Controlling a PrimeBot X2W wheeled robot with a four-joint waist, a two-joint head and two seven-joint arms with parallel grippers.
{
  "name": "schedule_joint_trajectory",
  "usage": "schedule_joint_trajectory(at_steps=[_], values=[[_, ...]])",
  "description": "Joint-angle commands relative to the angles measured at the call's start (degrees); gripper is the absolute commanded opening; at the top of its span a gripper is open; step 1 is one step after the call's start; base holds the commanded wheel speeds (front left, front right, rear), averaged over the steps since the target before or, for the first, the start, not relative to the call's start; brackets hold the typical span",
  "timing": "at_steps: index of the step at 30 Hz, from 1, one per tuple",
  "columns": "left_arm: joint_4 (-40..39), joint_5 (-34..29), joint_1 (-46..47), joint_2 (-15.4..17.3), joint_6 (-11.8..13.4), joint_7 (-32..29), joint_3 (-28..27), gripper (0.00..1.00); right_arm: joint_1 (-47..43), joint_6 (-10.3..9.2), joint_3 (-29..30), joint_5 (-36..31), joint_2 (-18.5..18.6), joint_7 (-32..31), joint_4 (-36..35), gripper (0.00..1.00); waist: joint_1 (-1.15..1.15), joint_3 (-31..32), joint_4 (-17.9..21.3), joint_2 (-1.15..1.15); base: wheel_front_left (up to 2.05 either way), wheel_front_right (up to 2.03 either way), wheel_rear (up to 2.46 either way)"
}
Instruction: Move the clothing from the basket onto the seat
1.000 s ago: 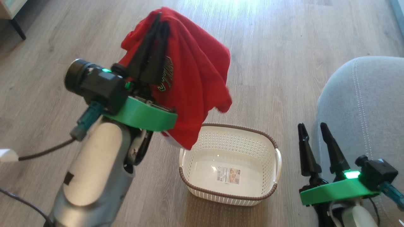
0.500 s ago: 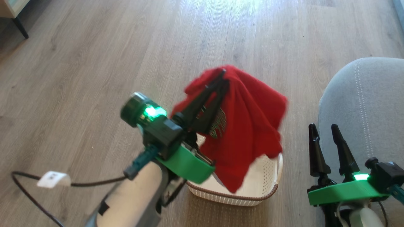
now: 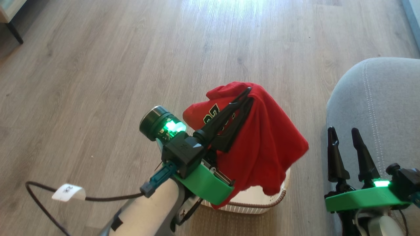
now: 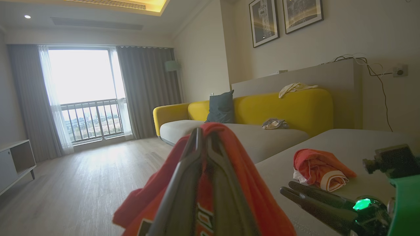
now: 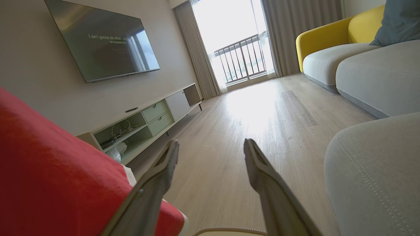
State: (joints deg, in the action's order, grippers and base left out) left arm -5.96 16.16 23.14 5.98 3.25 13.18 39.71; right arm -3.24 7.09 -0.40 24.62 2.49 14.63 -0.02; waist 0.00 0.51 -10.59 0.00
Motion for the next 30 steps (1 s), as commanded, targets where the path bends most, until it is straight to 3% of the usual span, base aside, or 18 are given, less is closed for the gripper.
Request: schedule_joint_trajectory(at_steps=[1, 10, 16, 23, 30], values=[[-1.56, 0.25, 1.76, -0.02, 0.42, 0.36, -2.40, 0.00, 0.87, 0.40, -1.14, -0.55, 0.39, 0.37, -2.27, 1.00, 0.00, -0.04, 0.16, 0.00, 0.00, 0.00, 0.00], [-0.11, 0.45, 2.69, 0.97, 0.55, 0.81, -3.83, 0.00, 0.05, 0.40, -3.67, -4.08, 0.39, 0.37, -7.30, 1.00, 0.00, -0.52, 0.96, 0.00, 0.00, 0.00, 0.00], [0.95, 0.80, 2.95, 1.52, 0.51, 1.06, -4.67, 0.00, -0.72, 0.40, -9.66, -8.74, 0.86, -1.57, -12.42, 1.00, 0.00, -0.82, 1.54, 0.00, 0.00, 0.00, 0.00], [1.50, 0.73, 3.30, 1.77, 0.34, 1.34, -4.90, 0.00, -0.18, 0.40, -21.87, -12.66, 9.53, -5.42, -18.88, 1.00, 0.00, -1.32, 2.06, 0.00, 0.00, 0.00, 0.00], [0.68, 0.84, 3.43, 1.46, -0.83, 1.46, -3.32, 0.00, 1.02, 0.40, -22.64, -14.63, 9.22, -5.67, -17.81, 1.00, 0.00, -1.49, 1.34, 0.00, 0.00, 0.00, 0.00]])
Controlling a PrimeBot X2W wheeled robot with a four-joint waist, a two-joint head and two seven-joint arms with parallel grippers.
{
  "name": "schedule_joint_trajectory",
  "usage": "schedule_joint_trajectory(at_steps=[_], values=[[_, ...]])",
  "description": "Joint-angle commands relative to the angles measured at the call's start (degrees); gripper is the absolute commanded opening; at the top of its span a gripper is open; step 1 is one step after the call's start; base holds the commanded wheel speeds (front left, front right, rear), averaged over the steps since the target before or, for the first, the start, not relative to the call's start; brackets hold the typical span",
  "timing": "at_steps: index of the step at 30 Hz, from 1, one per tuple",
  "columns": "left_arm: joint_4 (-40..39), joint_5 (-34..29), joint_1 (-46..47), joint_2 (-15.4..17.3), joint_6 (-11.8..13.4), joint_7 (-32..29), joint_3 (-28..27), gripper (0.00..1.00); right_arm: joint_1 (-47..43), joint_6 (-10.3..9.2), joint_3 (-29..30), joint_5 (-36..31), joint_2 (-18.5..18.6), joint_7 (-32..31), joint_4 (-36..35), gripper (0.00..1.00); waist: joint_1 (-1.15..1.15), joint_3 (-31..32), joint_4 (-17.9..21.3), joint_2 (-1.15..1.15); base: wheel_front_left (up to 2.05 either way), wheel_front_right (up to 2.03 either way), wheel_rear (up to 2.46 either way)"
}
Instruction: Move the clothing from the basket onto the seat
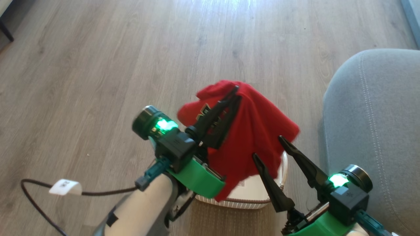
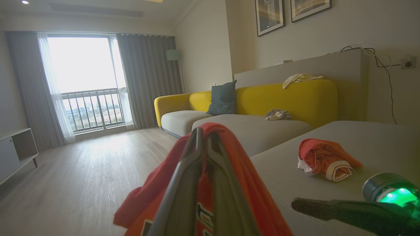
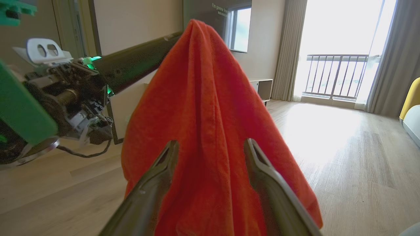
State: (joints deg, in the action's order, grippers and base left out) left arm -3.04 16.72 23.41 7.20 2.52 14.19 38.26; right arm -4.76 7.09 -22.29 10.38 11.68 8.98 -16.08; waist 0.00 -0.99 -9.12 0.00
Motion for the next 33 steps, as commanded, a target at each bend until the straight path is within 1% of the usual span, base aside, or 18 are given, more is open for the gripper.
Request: schedule_joint_trajectory(at_steps=[1, 5, 10, 22, 23, 24, 29, 33], values=[[-2.42, 0.25, 3.18, 0.26, -0.40, 0.41, -1.44, 0.00, 2.60, 0.40, -0.62, -0.50, -0.22, 0.06, -1.37, 1.00, 0.00, 0.03, -0.32, 0.00, 0.00, 0.00, 0.00], [-3.12, 0.37, 2.94, 0.34, -1.55, -0.98, 0.60, 0.00, 2.82, 0.40, -0.55, -0.87, -0.98, 0.45, 0.28, 1.00, 0.00, 0.18, -1.06, 0.00, 0.00, 0.00, 0.00], [-4.87, 0.26, 2.45, 0.20, -2.31, -2.34, 2.96, 0.00, 3.22, 0.40, -0.48, -1.69, -1.54, 0.41, 2.74, 1.00, 0.00, 0.56, -1.67, 0.00, 0.00, 0.00, 0.00], [-6.55, 0.09, 1.52, -0.44, -3.11, -4.44, 7.37, 0.00, 5.67, 0.40, -3.80, -1.75, -2.49, 0.53, 7.13, 1.00, 0.00, 1.12, -2.41, 0.00, 0.00, 0.00, 0.00], [-6.57, 0.06, 1.50, -0.49, -3.08, -4.48, 7.55, 0.00, 5.65, 0.40, -3.62, -1.34, -2.85, 0.50, 7.51, 0.39, 0.00, 1.20, -2.49, 0.00, 0.00, 0.00, 0.00], [-6.59, 0.03, 1.49, -0.51, -3.02, -4.50, 7.68, 0.00, 5.68, 0.40, -3.17, -1.14, -3.27, 0.90, 7.65, 0.00, 0.00, 1.28, -2.57, 0.00, 0.00, 0.00, 0.00], [-6.71, 0.21, 1.23, -0.39, -2.09, -4.29, 7.08, 0.00, 5.28, 0.40, -0.50, -1.29, -4.81, 1.97, 8.12, 0.00, 0.00, 1.50, -2.89, 0.00, 0.00, 0.00, 0.00], [-6.81, 0.72, 1.00, -0.43, -1.93, -4.17, 6.97, 0.00, 5.07, 0.40, 1.33, -1.91, -5.62, 2.56, 8.14, 0.00, 0.00, 1.62, -3.11, 0.00, 0.00, 0.00, 0.00]])
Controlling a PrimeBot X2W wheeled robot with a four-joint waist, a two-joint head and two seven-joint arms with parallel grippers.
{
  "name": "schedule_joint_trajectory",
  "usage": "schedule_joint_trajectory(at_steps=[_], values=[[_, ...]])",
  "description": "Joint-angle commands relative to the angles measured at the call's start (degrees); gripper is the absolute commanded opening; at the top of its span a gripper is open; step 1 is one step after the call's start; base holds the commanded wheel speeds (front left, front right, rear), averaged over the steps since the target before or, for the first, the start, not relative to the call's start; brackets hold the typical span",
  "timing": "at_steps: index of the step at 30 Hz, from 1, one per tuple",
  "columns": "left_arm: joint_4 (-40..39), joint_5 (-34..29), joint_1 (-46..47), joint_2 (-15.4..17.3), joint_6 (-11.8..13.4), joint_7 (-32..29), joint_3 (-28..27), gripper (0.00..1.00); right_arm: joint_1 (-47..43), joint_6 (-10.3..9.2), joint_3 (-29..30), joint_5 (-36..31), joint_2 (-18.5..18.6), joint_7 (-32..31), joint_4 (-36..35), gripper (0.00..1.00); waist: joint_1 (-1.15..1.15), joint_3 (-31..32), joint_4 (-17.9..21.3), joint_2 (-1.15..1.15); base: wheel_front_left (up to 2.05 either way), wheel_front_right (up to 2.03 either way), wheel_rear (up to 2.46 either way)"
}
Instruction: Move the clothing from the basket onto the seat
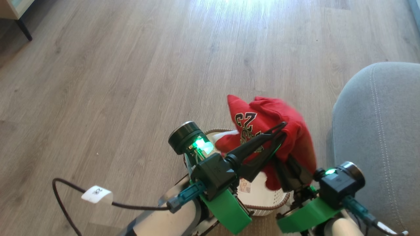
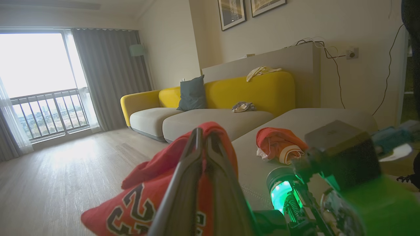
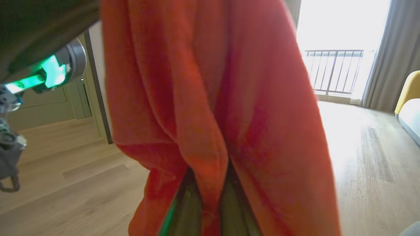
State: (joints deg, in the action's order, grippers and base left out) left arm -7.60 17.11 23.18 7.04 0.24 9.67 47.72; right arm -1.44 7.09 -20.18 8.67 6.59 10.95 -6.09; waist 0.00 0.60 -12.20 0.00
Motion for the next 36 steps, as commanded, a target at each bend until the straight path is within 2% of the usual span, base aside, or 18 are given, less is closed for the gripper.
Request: schedule_joint_trajectory(at_steps=[1, 10, 19, 20, 22, 23, 24, 36], values=[[-2.26, 0.45, 1.16, -0.27, 0.36, 0.37, -2.45, 0.00, 1.73, 0.40, -0.12, -0.41, -0.78, 0.82, -1.91, 0.00, 0.00, 0.11, -0.07, 0.00, 0.00, 0.00, 0.00], [-1.34, 1.14, 0.43, 0.04, 0.96, 0.55, -2.50, 0.00, 1.45, 0.40, 6.30, -0.39, -3.03, 2.11, -3.22, 0.00, 0.00, 0.68, -0.02, 0.00, 0.00, 0.00, 0.00], [1.33, 1.24, 0.07, 1.04, 1.22, 1.22, -2.65, 0.00, 2.69, 0.40, 7.44, -0.56, -3.48, 0.82, -4.36, 0.00, 0.00, -0.02, 0.51, 0.00, 0.00, 0.00, 0.00], [1.72, 1.15, 0.08, 1.10, 1.25, 1.38, -2.62, 0.15, 2.94, 0.40, 7.52, -0.59, -3.49, 0.62, -4.58, 0.00, 0.00, -0.10, 0.57, 0.00, 0.00, 0.00, 0.00], [2.65, 0.95, 0.05, 1.18, 1.47, 1.51, -2.55, 0.74, 3.24, 0.40, 7.85, -0.77, -3.51, 0.36, -4.91, 0.00, 0.00, -0.19, 0.65, 0.00, 0.00, 0.00, 0.00], [3.00, 0.74, 0.12, 1.21, 1.55, 1.71, -2.50, 0.96, 3.31, 0.40, 8.08, -0.88, -3.52, 0.25, -5.04, 0.00, 0.00, -0.25, 0.67, 0.00, 0.00, 0.00, 0.00], [3.77, 0.58, 0.09, 1.20, 1.69, 2.04, -2.42, 1.00, 3.36, 0.40, 8.63, -1.21, -3.52, 0.09, -5.20, 0.00, 0.00, -0.35, 0.69, 0.00, 0.00, 0.00, 0.00], [8.52, -0.68, -0.74, 2.59, 1.94, 3.70, -1.71, 1.00, 4.81, 0.40, 14.30, -3.53, -2.11, -1.05, -6.74, 0.00, 0.00, -0.57, 0.78, 0.00, 0.00, 0.00, 0.00]])
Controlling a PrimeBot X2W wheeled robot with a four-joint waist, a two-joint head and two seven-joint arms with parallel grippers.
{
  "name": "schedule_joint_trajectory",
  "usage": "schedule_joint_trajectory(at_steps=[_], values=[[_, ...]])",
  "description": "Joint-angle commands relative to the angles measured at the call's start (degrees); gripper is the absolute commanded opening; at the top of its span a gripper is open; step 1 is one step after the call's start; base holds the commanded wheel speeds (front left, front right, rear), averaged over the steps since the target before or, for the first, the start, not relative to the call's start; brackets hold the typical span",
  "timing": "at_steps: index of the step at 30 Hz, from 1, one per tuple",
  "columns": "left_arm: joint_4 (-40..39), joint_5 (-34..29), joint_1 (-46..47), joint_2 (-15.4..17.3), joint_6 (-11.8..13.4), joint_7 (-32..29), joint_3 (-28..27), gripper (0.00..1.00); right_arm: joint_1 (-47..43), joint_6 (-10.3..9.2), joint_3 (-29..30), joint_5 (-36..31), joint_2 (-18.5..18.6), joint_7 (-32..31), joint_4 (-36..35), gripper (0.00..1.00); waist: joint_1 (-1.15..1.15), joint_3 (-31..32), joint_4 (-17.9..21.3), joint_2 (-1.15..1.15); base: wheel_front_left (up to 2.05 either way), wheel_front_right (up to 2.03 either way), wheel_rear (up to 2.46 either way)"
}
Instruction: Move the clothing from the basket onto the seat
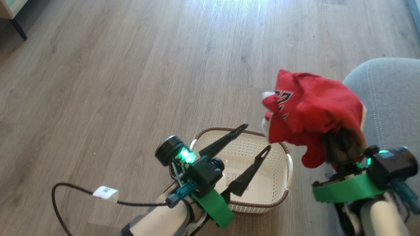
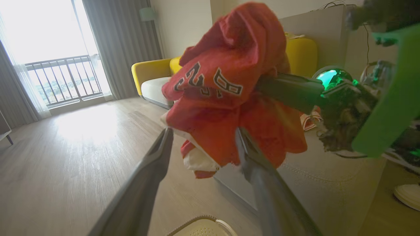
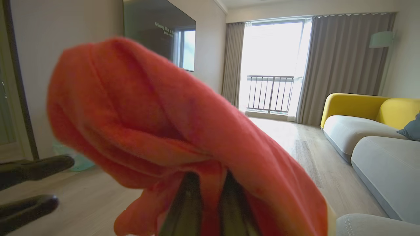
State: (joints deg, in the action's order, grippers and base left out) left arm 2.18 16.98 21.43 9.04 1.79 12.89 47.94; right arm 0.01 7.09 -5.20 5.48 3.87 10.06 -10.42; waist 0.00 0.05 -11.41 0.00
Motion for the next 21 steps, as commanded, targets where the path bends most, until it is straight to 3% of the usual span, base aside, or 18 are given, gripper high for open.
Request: schedule_joint_trajectory(at_steps=[1, 13, 21], values=[[-0.64, -0.69, 0.77, 0.74, 0.36, 0.68, -1.80, 1.00, 3.54, 0.40, 0.08, -0.48, 0.78, -0.40, -2.59, 0.00, 0.00, -0.06, -0.02, 0.00, 0.00, 0.00, 0.00], [5.63, -0.95, -2.98, 0.32, -2.62, 2.05, 0.12, 1.00, 4.18, 0.40, 11.97, -1.47, 2.20, -2.34, -2.93, 0.00, 0.00, -0.55, 0.10, 0.00, 0.00, 0.00, 0.00], [3.99, -3.00, -6.98, -0.41, -4.43, 2.09, -1.67, 1.00, 2.17, 0.40, 19.45, -1.71, 1.92, -1.40, -1.20, 0.00, 0.00, -1.09, 1.09, 0.00, 0.00, 0.00, 0.00]])
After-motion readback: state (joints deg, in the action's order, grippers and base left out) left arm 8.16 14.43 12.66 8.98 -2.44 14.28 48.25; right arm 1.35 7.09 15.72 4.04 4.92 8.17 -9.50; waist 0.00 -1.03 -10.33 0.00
